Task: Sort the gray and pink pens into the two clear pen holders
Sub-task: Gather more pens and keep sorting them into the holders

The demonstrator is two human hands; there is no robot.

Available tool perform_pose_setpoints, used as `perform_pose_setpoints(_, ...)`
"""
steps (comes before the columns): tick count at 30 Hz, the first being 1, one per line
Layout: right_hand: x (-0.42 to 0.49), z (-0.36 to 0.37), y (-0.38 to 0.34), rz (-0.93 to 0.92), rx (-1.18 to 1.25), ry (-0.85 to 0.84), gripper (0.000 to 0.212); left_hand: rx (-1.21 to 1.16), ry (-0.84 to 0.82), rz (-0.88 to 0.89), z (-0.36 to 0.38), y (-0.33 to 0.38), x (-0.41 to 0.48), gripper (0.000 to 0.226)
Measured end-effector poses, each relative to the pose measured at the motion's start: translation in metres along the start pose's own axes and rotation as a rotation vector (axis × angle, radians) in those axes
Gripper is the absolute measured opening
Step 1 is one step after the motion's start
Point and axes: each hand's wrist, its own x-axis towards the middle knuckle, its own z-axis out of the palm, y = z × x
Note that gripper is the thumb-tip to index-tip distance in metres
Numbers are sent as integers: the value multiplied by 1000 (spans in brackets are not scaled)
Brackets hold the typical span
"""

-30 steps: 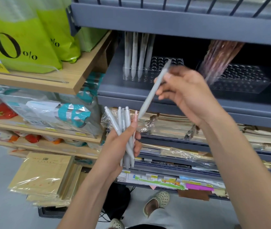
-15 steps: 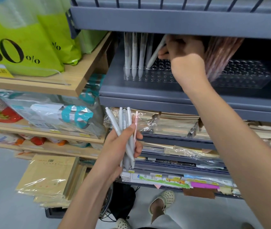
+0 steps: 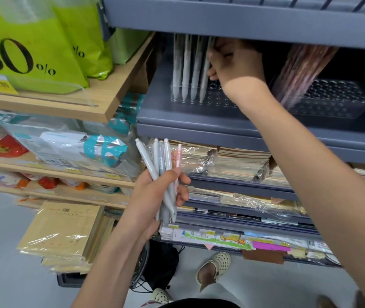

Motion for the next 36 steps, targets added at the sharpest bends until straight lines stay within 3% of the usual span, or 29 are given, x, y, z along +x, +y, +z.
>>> perform_pose_setpoints(4,-6,-1,1,-33,-55,39,22,-1,-2,3,0,0,0,11)
perform_pose_setpoints(8,-8,1,4,-80,-28,63,7,2,-8,-4,-1,1,-2,11)
perform_pose_setpoints(16,-3,5,8,-37,1,78,17,-18,-17,9,-7,4,-3,14)
perform_pose_setpoints(23,-11,1,12,-30,38,72,12,-19,-29,37,-12,3,1,7)
perform_pose_setpoints(28,-46,-14,4,-13,205,85,15,-22,-54,67,-10,0,0,6)
perform_pose_setpoints(30,-68,-19,2,18,172,-32,13,-22,-68,81,-9,0,-1,8)
perform_pose_setpoints(33,-98,-22,3,51,63,-341,13,-2,-98,95,-5,0,-2,15)
perform_pose_setpoints(36,-114,-24,5,96,96,-556,12,11,-119,98,4,0,-1,17)
